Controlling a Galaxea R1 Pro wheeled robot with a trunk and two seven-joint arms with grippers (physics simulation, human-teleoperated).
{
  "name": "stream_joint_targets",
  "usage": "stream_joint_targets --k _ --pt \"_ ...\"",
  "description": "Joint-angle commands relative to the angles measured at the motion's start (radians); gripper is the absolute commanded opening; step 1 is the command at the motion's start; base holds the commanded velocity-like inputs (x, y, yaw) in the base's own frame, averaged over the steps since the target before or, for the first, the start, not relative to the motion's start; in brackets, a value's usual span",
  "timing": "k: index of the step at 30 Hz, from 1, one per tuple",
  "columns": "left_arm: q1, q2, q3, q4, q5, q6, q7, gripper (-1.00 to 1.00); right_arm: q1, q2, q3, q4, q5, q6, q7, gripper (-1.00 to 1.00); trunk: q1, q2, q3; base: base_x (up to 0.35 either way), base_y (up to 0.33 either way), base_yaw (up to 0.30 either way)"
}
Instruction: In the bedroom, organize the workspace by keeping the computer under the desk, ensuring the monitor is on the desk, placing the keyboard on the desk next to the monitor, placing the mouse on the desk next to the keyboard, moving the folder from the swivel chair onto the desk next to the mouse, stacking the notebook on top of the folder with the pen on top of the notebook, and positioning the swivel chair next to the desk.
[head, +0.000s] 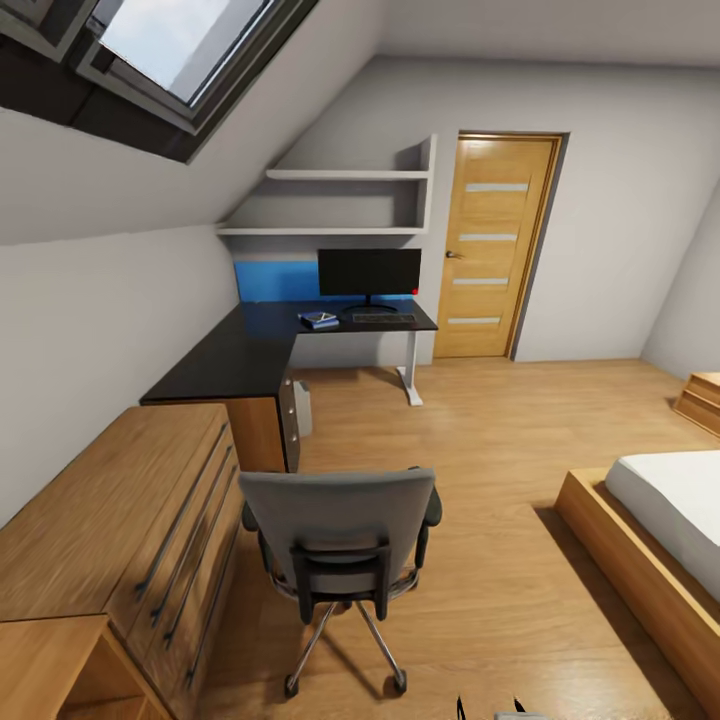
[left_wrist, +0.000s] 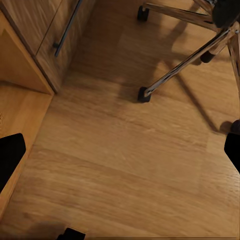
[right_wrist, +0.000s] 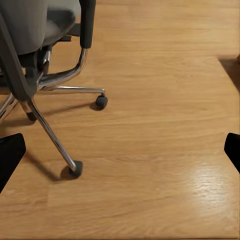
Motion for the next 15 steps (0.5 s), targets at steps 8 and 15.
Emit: stream_joint_targets --k 8,15 --pt "-0.001 0.001 -0.008 0.0 0.008 -0.005 0.008 1.0 -0.001 0.0 0.008 0.0 0.001 -0.001 -0.009 1.0 0.03 -0.057 -0.026 -0.171 0.011 0.0" --pt "-0.001 0.0 -0.009 0.0 0.007 -0.004 0.007 1.0 -0.001 0.0 0.008 0.0 0.001 -0.001 -0.009 1.0 0.057 -0.106 -0.048 -0.187 0.008 0.0"
